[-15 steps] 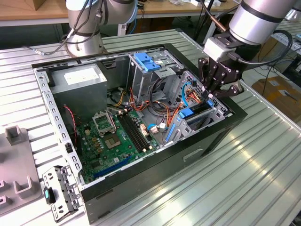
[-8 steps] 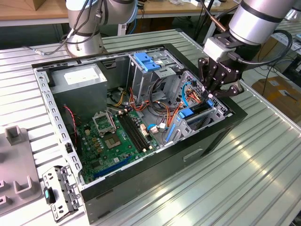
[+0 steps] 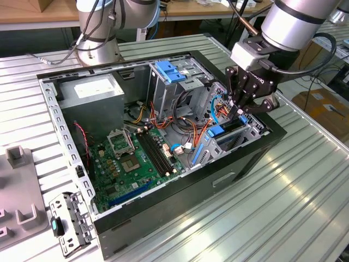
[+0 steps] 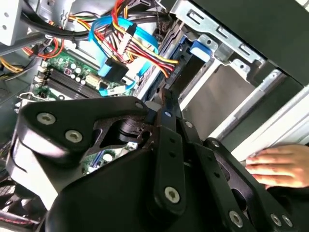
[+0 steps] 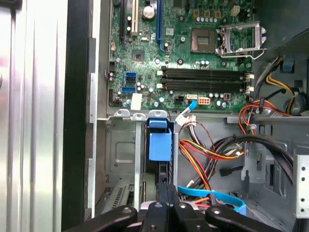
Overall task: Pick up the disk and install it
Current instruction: 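Insert the second disk wire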
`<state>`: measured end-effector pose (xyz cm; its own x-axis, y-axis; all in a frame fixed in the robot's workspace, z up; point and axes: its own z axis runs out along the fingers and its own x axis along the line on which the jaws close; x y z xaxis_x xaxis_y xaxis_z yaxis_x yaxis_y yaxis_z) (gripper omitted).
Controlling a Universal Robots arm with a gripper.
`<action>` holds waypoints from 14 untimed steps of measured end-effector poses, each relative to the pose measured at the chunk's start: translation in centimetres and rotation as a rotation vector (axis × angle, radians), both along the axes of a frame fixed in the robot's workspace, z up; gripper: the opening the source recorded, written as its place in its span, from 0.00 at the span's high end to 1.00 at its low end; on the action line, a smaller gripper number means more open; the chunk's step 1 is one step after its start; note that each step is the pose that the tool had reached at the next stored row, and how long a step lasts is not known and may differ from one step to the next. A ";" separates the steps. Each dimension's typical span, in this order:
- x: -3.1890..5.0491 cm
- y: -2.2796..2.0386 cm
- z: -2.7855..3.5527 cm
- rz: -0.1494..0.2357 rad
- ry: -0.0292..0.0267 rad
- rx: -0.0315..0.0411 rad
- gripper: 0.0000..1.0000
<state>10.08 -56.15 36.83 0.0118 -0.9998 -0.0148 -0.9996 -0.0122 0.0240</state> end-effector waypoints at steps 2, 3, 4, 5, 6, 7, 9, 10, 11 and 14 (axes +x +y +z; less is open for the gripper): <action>0.00 0.02 0.95 0.000 0.0000 -0.0002 0.89; 0.00 0.06 1.48 0.000 0.0000 0.0002 0.89; 0.00 0.10 1.92 0.000 0.0001 -0.0001 0.89; 0.01 0.17 2.32 0.000 0.0001 -0.0004 0.89; 0.01 0.31 2.63 0.000 0.0001 -0.0022 0.89; 0.04 0.73 2.79 0.000 0.0001 -0.0128 0.89; 0.14 2.03 2.81 0.000 0.0011 -0.0321 0.89; 0.16 2.49 2.81 0.000 0.0016 -0.0359 0.89; 0.20 3.13 2.81 0.000 0.0022 -0.0385 0.89; 0.34 4.44 2.81 0.000 0.0040 -0.0426 0.89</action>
<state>10.42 -51.71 39.64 0.0120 -0.9995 0.0278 -0.9995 -0.0112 0.0286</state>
